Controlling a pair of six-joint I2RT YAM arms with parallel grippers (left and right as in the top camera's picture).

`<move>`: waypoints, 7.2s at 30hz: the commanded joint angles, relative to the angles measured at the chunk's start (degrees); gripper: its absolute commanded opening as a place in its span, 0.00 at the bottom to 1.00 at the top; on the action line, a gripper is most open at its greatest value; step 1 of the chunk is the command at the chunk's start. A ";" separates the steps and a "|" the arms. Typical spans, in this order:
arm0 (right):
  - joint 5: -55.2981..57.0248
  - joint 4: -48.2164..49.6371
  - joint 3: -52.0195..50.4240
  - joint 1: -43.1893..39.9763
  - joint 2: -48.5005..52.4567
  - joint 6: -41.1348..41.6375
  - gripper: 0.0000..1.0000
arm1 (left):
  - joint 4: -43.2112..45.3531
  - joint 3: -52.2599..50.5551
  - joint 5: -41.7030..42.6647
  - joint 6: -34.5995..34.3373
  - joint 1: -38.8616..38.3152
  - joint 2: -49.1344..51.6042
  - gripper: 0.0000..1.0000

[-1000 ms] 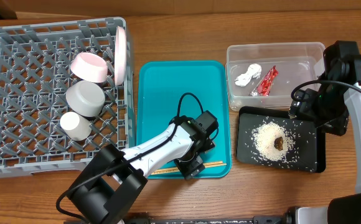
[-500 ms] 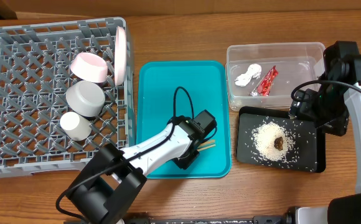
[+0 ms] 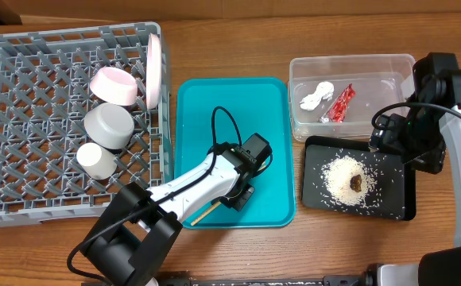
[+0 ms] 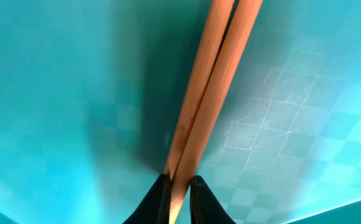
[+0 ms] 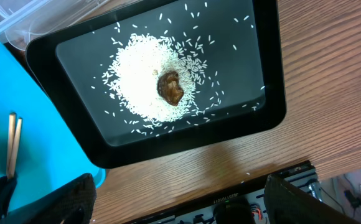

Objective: Sort waste into correct bins and load items into the dishwasher
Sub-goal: 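Reach the left gripper to the chopsticks on the teal tray and pinch them, then carry one chopstick to the rack and drop it in with left gripper, then reach the left gripper back to the remaining chopstick and grasp it, then carry the chopstick to the rack and insert it beside the plate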

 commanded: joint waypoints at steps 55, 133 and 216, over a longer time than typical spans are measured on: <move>-0.07 -0.22 1.25 -0.13 -1.11 0.22 0.88 | 1.79 -2.49 7.37 -7.56 2.12 0.98 0.18; -0.50 -0.61 1.25 -0.13 -1.11 0.22 0.88 | -16.00 21.38 15.80 -2.36 37.44 -15.23 0.55; -0.94 -0.63 1.25 -0.13 -1.11 0.04 0.92 | -18.08 20.94 -3.23 -10.14 37.33 -14.23 0.04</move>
